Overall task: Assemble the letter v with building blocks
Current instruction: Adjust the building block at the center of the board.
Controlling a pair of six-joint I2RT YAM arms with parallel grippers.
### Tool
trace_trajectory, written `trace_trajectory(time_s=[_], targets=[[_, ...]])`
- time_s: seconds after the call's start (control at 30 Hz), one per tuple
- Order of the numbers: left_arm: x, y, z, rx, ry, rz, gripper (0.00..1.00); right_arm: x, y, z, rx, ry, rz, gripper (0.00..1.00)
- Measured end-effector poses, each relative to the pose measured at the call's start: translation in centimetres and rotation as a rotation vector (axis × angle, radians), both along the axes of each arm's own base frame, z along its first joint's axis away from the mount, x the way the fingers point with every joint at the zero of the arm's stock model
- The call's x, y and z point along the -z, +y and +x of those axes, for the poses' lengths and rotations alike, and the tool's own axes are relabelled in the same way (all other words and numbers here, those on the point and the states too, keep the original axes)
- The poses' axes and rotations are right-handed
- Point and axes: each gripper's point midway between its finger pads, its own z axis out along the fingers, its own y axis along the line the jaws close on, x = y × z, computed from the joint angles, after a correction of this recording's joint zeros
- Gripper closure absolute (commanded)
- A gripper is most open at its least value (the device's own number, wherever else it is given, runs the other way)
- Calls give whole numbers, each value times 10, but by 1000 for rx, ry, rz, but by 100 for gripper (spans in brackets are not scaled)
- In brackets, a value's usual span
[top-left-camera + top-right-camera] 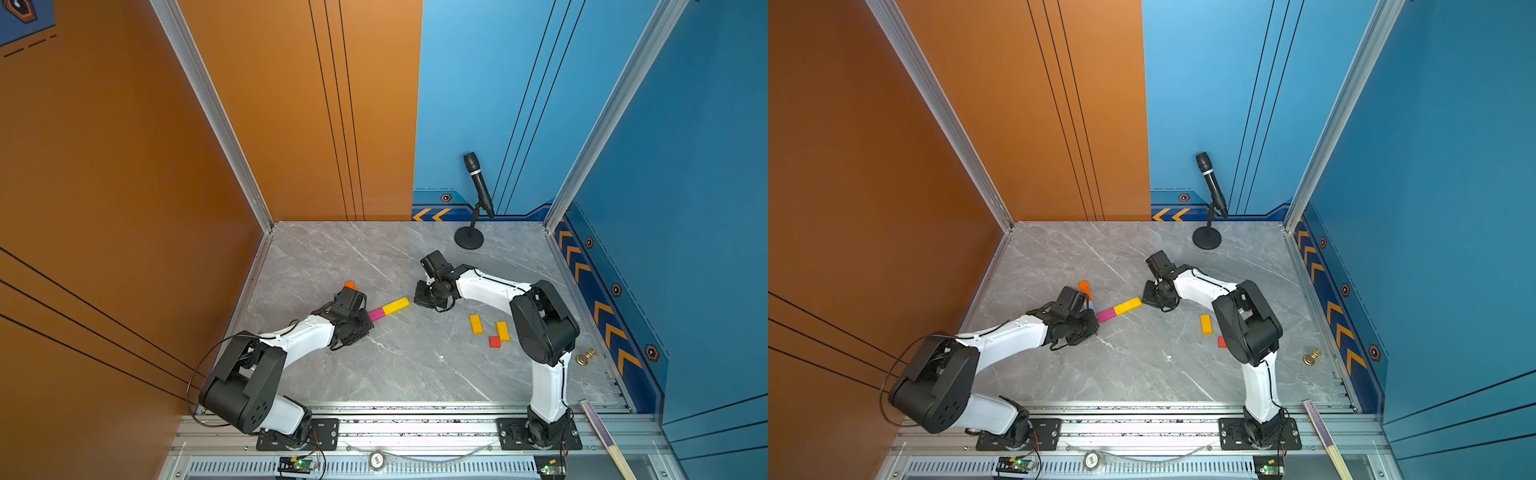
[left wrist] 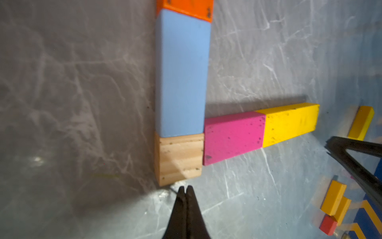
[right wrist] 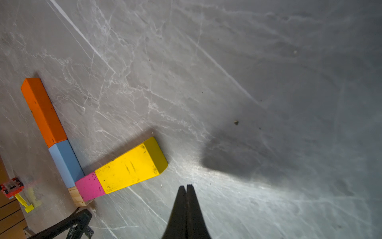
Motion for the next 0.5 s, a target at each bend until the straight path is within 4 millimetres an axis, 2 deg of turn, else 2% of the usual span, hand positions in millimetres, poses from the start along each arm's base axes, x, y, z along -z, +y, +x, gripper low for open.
trace_trajectory(time_s=[0.17, 0.27, 0.43, 0.5], targets=[[-27, -11, -5, 30, -63, -36, 100, -6, 9, -11, -30, -8, 5, 100], [-43, -9, -10, 30, -95, -45, 100, -14, 20, -20, -61, -27, 20, 100], [-71, 18, -16, -37, -153, -24, 100, -22, 59, -46, -164, -53, 60, 100], [-74, 35, -16, -79, -150, -6, 100, -24, 75, -61, -214, -50, 78, 100]])
